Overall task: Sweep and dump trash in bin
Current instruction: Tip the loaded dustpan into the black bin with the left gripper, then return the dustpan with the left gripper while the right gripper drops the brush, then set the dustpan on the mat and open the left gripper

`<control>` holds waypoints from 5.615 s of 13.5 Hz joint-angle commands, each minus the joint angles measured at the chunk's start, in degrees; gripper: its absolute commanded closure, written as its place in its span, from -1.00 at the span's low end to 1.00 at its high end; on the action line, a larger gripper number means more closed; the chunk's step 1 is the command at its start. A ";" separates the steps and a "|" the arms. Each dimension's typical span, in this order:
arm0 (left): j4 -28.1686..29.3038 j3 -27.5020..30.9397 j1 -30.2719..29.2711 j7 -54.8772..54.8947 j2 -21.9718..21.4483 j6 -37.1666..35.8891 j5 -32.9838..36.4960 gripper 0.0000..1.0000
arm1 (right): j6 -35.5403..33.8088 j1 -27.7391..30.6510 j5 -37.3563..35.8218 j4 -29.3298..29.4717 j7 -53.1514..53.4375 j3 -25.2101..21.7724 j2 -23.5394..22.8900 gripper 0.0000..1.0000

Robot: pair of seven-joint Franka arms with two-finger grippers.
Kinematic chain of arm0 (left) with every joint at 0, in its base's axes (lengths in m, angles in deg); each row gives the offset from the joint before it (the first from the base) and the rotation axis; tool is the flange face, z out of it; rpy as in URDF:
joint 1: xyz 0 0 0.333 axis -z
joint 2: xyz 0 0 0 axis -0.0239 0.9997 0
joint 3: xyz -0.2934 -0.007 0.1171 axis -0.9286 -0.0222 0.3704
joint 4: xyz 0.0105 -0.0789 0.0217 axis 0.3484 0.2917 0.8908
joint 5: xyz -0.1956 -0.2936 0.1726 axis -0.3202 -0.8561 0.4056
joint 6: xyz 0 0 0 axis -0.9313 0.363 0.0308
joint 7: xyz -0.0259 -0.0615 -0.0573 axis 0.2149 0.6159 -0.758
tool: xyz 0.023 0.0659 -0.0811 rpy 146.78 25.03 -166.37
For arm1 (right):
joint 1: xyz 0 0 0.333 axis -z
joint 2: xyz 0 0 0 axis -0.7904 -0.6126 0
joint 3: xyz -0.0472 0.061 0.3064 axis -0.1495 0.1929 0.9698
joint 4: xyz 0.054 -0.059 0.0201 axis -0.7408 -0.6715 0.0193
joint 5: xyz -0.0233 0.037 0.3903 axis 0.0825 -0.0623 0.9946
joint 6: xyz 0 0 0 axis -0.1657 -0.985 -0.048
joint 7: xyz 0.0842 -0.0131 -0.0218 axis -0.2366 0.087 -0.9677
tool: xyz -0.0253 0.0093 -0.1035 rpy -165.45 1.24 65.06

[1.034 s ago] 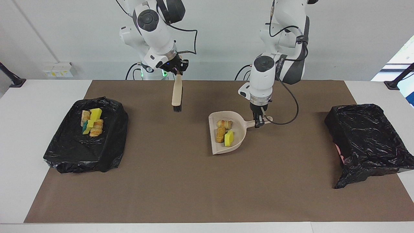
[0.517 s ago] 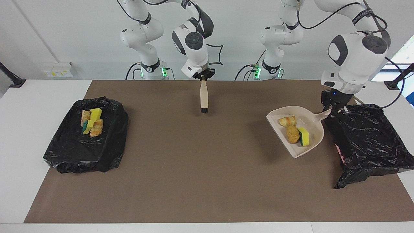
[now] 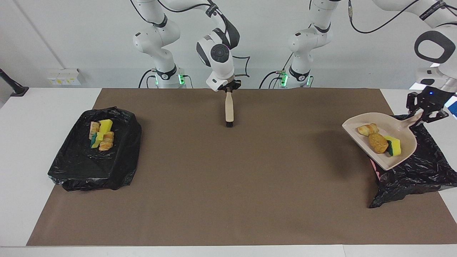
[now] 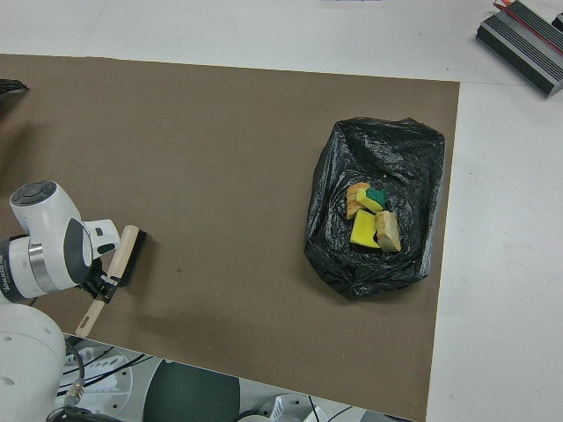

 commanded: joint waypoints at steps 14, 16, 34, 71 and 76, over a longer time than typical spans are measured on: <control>-18.03 -0.67 -0.47 8.92 15.37 2.40 41.61 1.00 | 4.13 0.30 -0.13 -1.12 -2.64 -0.32 -0.08 -1.00; -18.20 -0.58 -0.04 8.40 14.94 2.32 43.38 1.00 | 4.57 1.52 -0.39 0.63 -4.22 -0.68 -1.39 -1.00; -15.05 -1.37 14.80 -11.61 6.06 -14.29 27.31 1.00 | -6.67 29.82 -23.51 28.84 -8.08 -1.12 -1.49 -1.00; -19.17 -2.34 62.02 -132.05 27.85 -0.67 -3.73 -0.18 | -29.53 32.03 -27.81 30.72 -26.73 -12.19 9.05 -1.00; -14.63 -1.82 59.65 -131.09 21.73 -1.47 -1.35 -1.00 | -29.36 29.39 -27.03 28.22 -22.06 -12.27 11.01 -1.00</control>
